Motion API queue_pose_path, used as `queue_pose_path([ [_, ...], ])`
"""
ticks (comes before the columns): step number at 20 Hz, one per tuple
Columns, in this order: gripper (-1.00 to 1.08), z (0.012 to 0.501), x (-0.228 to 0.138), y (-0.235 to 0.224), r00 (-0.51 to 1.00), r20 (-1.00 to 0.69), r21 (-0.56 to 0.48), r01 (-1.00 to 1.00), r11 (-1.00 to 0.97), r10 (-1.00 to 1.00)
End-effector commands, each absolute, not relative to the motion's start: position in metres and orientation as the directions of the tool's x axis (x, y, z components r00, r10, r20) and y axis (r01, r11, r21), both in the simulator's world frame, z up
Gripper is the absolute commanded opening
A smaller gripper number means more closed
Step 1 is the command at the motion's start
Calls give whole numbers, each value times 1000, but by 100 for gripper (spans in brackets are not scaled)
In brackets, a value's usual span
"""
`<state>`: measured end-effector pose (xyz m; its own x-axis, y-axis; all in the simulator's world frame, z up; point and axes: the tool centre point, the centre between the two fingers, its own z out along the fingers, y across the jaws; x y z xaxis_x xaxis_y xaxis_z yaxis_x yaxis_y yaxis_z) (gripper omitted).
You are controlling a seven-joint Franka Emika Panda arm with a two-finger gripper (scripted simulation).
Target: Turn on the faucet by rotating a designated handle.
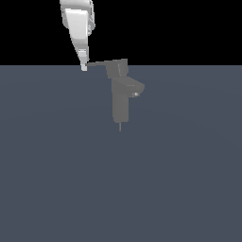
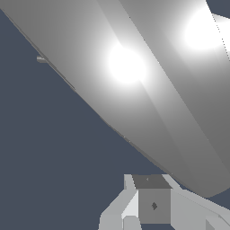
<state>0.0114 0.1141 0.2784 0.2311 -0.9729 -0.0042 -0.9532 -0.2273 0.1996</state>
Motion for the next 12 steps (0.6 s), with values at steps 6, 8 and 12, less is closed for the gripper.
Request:
queue_pose_path([
  [6, -100, 285, -6, 86, 224, -2, 200, -955, -220, -975],
  [8, -100, 287, -10, 79, 224, -2, 199, -955, -220, -975],
  [12, -100, 290, -20, 66, 224, -3, 199, -955, -220, -975],
])
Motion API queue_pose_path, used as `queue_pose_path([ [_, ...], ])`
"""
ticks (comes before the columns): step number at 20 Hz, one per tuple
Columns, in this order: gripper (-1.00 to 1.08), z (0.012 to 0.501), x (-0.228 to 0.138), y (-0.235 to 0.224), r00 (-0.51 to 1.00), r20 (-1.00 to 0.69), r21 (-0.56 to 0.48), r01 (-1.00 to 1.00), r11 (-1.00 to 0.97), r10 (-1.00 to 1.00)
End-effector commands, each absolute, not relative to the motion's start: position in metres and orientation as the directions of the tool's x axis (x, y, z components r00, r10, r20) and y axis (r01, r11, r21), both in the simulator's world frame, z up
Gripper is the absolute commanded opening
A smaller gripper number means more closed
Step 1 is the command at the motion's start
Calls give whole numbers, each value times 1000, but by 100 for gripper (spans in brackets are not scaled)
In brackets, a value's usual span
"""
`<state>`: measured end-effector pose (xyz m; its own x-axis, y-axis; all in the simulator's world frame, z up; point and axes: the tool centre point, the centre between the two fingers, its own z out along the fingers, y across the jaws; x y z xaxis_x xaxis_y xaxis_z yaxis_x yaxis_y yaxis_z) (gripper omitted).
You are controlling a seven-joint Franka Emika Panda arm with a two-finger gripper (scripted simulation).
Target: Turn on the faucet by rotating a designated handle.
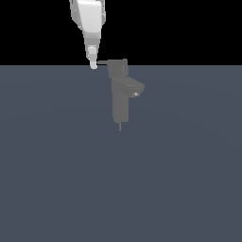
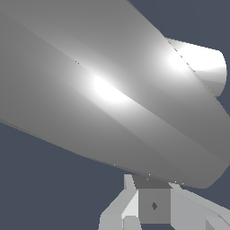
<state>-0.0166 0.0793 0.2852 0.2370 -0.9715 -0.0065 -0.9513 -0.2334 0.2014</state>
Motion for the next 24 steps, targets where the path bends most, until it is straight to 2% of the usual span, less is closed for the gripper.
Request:
queue_pose_path([
  [1, -100, 291, -22, 62, 224, -3, 198, -955, -220, -975],
  [9, -100, 298, -42, 34, 224, -3, 196, -955, -221, -974],
  [11, -100, 292, -42, 46, 239, -6, 206, -950, -235, -971],
  [24, -100, 297, -27, -41, 228, -4, 199, -954, -225, -974],
])
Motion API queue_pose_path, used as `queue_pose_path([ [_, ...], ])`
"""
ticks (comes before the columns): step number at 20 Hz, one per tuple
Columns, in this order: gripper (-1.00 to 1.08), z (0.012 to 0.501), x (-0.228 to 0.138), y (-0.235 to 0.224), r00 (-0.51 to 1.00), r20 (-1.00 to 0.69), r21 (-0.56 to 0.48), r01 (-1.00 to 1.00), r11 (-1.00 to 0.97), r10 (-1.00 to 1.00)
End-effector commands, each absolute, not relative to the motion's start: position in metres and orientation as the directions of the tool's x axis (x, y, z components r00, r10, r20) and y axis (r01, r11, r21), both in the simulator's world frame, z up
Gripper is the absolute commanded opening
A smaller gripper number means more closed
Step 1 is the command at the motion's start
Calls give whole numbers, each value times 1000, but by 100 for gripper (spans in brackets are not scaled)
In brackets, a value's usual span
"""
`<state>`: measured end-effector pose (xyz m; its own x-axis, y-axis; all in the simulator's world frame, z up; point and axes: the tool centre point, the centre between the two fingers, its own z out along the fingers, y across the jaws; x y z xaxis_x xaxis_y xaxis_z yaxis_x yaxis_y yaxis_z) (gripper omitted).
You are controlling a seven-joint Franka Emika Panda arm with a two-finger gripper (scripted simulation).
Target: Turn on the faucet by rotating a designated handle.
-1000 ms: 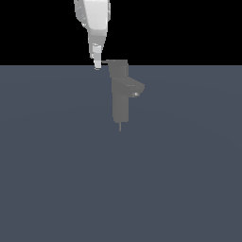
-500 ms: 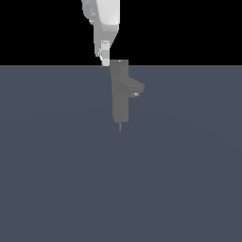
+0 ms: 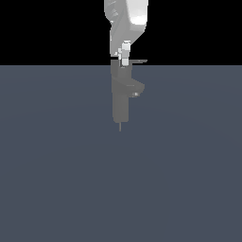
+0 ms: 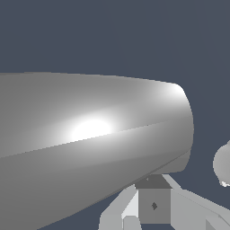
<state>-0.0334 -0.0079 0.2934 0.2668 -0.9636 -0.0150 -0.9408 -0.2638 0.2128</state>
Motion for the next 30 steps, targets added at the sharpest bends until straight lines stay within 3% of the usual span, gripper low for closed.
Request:
queue_pose_path([
  [1, -100, 297, -26, -47, 228, -3, 198, -954, -224, -974],
  [5, -100, 298, -22, -71, 225, -3, 196, -955, -221, -974],
  [6, -100, 298, -22, -71, 225, -3, 196, -955, -221, -974],
  [7, -100, 293, -23, -43, 261, -13, 206, -944, -258, -965],
  [30, -100, 287, 34, -96, 239, -7, 200, -951, -235, -971],
])
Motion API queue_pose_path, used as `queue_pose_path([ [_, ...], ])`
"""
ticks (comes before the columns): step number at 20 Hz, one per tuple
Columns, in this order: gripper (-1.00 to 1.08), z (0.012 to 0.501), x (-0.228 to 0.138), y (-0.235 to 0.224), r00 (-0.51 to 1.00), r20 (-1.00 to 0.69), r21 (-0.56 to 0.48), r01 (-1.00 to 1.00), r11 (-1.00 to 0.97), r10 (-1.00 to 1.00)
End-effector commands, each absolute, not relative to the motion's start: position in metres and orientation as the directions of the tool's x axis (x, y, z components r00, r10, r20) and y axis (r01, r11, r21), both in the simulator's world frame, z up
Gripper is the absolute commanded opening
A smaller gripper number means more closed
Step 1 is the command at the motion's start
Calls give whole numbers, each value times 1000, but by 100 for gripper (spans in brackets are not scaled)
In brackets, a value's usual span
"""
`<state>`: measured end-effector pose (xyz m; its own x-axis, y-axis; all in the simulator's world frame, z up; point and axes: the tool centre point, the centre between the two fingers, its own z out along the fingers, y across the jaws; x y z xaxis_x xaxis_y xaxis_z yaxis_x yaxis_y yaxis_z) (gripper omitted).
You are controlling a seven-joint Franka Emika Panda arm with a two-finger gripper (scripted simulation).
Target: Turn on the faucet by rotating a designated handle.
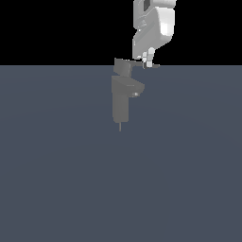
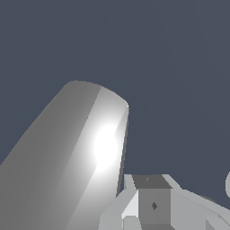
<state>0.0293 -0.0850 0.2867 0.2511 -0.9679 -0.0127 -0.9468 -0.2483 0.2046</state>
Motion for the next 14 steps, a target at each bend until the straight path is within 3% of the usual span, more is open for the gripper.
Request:
queue_pose_path([
  [1, -100, 286, 36, -99, 238, -7, 200, -951, -234, -971],
  [14, -100, 284, 64, -125, 226, -3, 197, -955, -222, -974],
])
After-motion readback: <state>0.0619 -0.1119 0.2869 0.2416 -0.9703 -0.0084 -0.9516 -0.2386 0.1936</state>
